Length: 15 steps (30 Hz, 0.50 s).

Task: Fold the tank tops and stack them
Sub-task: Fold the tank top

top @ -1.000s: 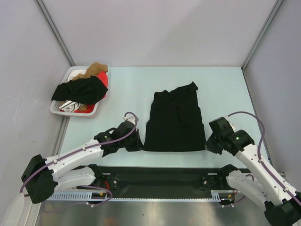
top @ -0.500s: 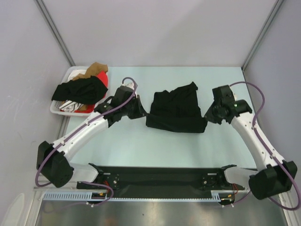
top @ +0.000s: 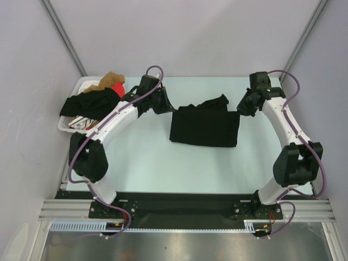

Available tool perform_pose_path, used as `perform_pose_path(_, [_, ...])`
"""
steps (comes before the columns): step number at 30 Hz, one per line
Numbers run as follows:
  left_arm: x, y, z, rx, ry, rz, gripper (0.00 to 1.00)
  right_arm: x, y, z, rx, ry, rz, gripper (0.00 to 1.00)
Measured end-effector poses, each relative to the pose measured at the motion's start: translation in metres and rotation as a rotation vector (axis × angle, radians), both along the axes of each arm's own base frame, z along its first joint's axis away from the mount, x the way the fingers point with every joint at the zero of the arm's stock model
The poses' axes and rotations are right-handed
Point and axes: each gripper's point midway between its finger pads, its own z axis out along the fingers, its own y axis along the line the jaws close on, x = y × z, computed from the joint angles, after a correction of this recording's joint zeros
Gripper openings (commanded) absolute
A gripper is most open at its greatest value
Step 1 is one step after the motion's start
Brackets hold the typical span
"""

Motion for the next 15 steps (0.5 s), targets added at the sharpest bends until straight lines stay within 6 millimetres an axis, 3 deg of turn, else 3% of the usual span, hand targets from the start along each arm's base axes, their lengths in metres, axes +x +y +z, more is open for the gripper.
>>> perform_pose_path(8, [0.041, -0.003, -0.021, 0.002, 0.031, 0.025, 0.00, 0.047, -0.003, -0.018, 0.011, 0.023, 0.024, 0.00])
perform_pose_path(15, [0.077, -0.006, -0.019, -0.026, 0.010, 0.039, 0.01, 0.084, -0.002, -0.020, 0.033, -0.006, 0.041, 0.00])
